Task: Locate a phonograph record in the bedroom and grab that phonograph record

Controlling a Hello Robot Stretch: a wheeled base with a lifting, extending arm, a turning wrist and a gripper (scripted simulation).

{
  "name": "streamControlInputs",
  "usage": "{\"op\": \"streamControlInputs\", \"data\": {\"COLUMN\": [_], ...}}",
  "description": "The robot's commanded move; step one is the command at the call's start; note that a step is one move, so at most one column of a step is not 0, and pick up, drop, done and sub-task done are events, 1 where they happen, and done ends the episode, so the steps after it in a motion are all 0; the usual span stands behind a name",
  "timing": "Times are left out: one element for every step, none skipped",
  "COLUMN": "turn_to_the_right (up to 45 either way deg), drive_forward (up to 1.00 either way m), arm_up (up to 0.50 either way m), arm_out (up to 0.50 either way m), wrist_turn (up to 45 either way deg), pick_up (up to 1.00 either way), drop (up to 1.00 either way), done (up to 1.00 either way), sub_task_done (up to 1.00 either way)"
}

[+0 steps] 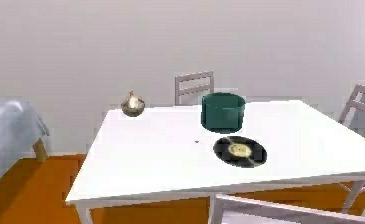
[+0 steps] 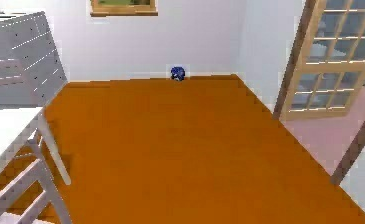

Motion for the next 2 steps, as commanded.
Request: {"op": "streamControlInputs", "data": {"turn_to_the_right": [-45.0,-24.0], "drive_forward": [0.00,0.00], "arm_up": [0.00,0.00], "arm_out": [0.00,0.00], "wrist_turn": [0.0,0.0], "pick_up": [0.00,0.00], "drop": [0.00,0.00], "done": [0.00,0.00], "sub_task_done": [0.00,0.00]}}
